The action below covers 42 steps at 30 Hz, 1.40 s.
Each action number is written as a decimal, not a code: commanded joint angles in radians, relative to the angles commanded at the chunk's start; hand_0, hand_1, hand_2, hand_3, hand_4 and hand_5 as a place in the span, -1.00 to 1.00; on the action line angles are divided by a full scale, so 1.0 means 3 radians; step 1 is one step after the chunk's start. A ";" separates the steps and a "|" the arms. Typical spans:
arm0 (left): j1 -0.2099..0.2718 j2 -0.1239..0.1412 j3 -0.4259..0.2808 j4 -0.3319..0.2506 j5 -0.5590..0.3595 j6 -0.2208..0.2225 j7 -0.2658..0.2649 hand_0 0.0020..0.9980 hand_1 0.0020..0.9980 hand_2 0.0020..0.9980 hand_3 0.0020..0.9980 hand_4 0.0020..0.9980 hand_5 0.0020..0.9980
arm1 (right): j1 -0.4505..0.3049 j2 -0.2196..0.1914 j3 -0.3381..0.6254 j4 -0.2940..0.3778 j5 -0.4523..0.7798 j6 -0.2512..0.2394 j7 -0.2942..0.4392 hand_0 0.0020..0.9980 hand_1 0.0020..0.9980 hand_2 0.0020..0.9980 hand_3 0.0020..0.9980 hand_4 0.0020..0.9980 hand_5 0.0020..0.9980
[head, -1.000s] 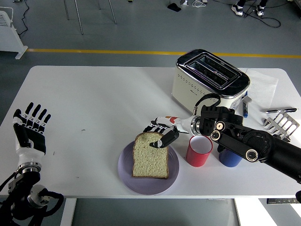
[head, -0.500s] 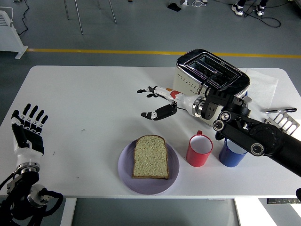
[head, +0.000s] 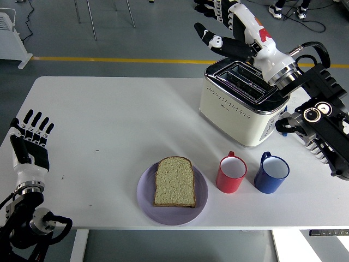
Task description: Push plate across desktop,pick up the break from the machine,place the break in the plate
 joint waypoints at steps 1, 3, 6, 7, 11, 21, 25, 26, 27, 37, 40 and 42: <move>-0.0004 0.0003 -0.0010 -0.0030 0.0002 0.0004 0.0018 0.49 0.55 0.65 0.58 0.10 0.93 | -0.0099 -0.0045 0.0139 -0.0046 0.0022 -0.0024 -0.0016 0.71 0.62 0.66 0.70 0.13 -0.35; -0.0006 0.0003 -0.0014 -0.0042 0.0003 0.0005 0.0026 0.49 0.55 0.65 0.58 0.10 0.93 | -0.0155 -0.0062 0.0270 -0.0064 0.0031 -0.0033 -0.0023 0.71 0.62 0.66 0.70 0.13 -0.35; -0.0009 0.0001 -0.0057 -0.0090 0.0034 0.0000 0.0085 0.50 0.55 0.66 0.58 0.10 0.93 | -0.0377 -0.0135 0.0550 -0.0102 0.0294 -0.0009 -0.0075 0.71 0.62 0.66 0.69 0.14 -0.32; -0.0007 0.0000 -0.0085 -0.0104 0.0064 -0.0023 0.0127 0.50 0.55 0.66 0.58 0.10 0.93 | -0.0481 -0.0154 0.0674 -0.0112 0.0398 0.0004 -0.0095 0.71 0.62 0.66 0.69 0.14 -0.32; -0.0034 0.0076 -0.0179 -0.0084 0.0283 -0.0218 0.0435 0.51 0.56 0.66 0.60 0.13 0.98 | -0.0886 -0.0187 0.1180 -0.0090 0.0834 0.0120 -0.0144 0.74 0.63 0.64 0.68 0.09 0.01; -0.0126 0.0145 -0.0349 -0.0199 0.0311 -0.0389 0.0652 0.51 0.57 0.67 0.61 0.13 1.00 | -0.1551 -0.0185 0.1864 0.0048 0.1572 0.0295 -0.0155 0.73 0.61 0.62 0.61 0.08 0.09; -0.0140 0.0102 -0.0409 -0.0238 0.0150 -0.0422 0.0666 0.51 0.56 0.67 0.61 0.13 0.98 | -0.1725 -0.0131 0.1899 0.0040 0.1776 0.0325 -0.0149 0.71 0.60 0.60 0.59 0.06 0.15; -0.0141 0.0091 -0.0417 -0.0243 0.0103 -0.0435 0.0669 0.51 0.56 0.67 0.61 0.13 0.98 | -0.1772 -0.0113 0.1908 0.0037 0.1811 0.0334 -0.0150 0.71 0.60 0.60 0.59 0.06 0.15; -0.0137 0.0077 -0.0422 -0.0252 0.0066 -0.0448 0.0682 0.51 0.56 0.67 0.61 0.13 0.98 | -0.1821 -0.0088 0.1923 0.0038 0.1838 0.0348 -0.0154 0.71 0.60 0.60 0.59 0.06 0.15; -0.0061 -0.0015 -0.0482 -0.0232 -0.0083 -0.0591 0.0880 0.52 0.58 0.68 0.62 0.18 1.00 | -0.2226 0.0273 0.2182 0.0057 0.1808 0.0500 -0.0216 0.70 0.58 0.60 0.59 0.05 0.15; -0.0036 -0.0015 -0.0502 -0.0220 -0.0090 -0.0652 0.0907 0.51 0.58 0.68 0.62 0.18 1.00 | -0.2251 0.0298 0.2200 0.0035 0.1765 0.0521 -0.0255 0.69 0.58 0.58 0.56 0.04 0.14; -0.0030 -0.0015 -0.0507 -0.0213 -0.0074 -0.0660 0.0931 0.51 0.58 0.68 0.62 0.18 1.00 | -0.2256 0.0301 0.2210 0.0023 0.1749 0.0521 -0.0271 0.69 0.58 0.58 0.56 0.04 0.14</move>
